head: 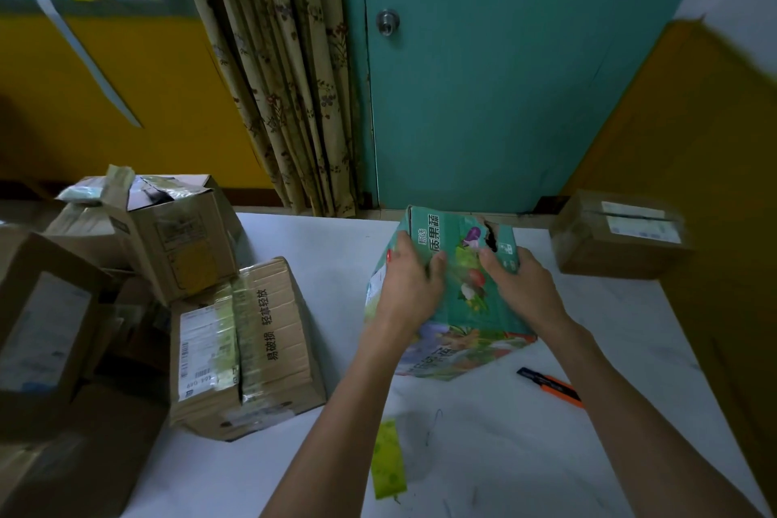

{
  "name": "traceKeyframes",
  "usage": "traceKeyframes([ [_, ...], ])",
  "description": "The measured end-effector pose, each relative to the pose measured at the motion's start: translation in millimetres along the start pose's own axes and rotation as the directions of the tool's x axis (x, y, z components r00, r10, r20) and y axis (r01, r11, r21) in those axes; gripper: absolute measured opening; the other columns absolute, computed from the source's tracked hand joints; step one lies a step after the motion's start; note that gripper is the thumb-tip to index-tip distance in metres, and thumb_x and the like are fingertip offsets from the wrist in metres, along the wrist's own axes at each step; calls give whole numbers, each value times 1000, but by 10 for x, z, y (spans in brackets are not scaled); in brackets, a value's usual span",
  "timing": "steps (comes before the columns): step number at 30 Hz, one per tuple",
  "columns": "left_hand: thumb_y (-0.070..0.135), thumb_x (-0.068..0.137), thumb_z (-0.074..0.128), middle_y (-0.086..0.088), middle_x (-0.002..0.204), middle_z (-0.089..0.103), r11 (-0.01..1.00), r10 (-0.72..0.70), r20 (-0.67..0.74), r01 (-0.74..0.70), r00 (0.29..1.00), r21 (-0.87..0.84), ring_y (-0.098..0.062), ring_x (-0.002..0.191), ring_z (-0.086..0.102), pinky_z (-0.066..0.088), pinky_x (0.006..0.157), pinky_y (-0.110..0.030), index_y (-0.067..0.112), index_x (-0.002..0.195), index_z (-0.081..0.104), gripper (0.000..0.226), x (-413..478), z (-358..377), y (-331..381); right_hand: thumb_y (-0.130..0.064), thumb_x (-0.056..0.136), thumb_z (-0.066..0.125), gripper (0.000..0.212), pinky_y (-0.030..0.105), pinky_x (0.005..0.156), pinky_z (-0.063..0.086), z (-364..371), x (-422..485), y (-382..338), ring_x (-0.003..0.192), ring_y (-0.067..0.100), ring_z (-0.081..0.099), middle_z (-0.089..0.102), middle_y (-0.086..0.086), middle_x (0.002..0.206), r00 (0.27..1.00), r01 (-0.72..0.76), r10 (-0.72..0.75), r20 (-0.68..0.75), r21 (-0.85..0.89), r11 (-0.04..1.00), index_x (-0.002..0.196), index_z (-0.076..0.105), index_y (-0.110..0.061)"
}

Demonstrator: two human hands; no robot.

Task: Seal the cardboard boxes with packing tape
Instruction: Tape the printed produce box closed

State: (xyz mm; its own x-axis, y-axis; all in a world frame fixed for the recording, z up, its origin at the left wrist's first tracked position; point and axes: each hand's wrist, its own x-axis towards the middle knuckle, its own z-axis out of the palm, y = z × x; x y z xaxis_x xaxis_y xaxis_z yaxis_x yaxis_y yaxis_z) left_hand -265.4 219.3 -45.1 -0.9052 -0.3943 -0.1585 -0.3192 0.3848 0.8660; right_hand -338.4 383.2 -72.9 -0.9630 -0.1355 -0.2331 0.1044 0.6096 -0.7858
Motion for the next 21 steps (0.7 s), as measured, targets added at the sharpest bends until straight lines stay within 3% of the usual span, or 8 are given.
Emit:
traceKeyframes([
  [3,27,107,47,-13,122,63,1000,12,-6,-12,1000,-8,-25,95,59,44,68,-28,9,132,38,33,-12,61,36,-59,97,44,47,33,76,45,-39,47,93,93,28,60,64,7,97,997,63,-64,-44,-24,998,108,63,-17],
  [6,29,108,44,-11,121,63,999,5,13,-4,1000,-50,-28,100,63,51,75,-35,13,132,41,29,2,61,45,-55,100,37,50,32,70,39,-55,61,165,89,31,60,65,12,90,989,110,-116,-93,-65,992,94,62,-13],
  [9,30,107,45,-2,122,65,982,-46,69,58,997,-177,-22,102,67,59,85,-41,24,133,46,26,16,57,54,-65,95,38,59,38,80,49,-64,51,212,94,31,61,68,12,99,992,76,-82,-97,-66,995,104,65,-13],
  [11,29,101,59,7,114,67,973,-65,57,76,996,-218,-13,97,68,59,77,-26,31,126,46,29,-9,83,54,-73,86,49,60,39,87,53,-64,10,196,97,24,64,70,4,104,999,29,-28,-27,14,999,111,66,-22],
  [13,29,91,73,16,104,65,975,-48,21,51,999,-216,-3,89,67,51,64,-9,33,124,45,43,-49,113,49,-82,71,61,64,35,86,55,-45,-17,176,97,13,68,73,-9,102,997,22,-30,66,125,992,110,68,-31],
  [14,30,89,76,16,104,65,977,-37,3,37,999,-210,-1,89,66,49,63,-6,31,126,44,48,-60,122,41,-83,67,64,65,33,85,55,-36,-17,175,96,9,69,74,-11,101,996,29,-41,83,152,988,109,70,-34],
  [18,32,101,60,0,122,65,981,-46,-18,42,999,-189,-22,105,68,58,86,-35,20,139,43,43,-56,97,33,-66,81,66,41,35,85,56,-31,11,165,92,10,70,74,-9,96,996,17,-30,79,164,986,101,71,-30],
  [21,34,106,48,-4,126,64,987,-37,1,37,999,-157,-28,106,66,56,89,-44,18,139,40,38,-46,72,31,-55,93,57,35,37,76,57,-67,20,196,80,18,69,72,-3,86,998,-14,2,61,187,982,89,68,-22],
])
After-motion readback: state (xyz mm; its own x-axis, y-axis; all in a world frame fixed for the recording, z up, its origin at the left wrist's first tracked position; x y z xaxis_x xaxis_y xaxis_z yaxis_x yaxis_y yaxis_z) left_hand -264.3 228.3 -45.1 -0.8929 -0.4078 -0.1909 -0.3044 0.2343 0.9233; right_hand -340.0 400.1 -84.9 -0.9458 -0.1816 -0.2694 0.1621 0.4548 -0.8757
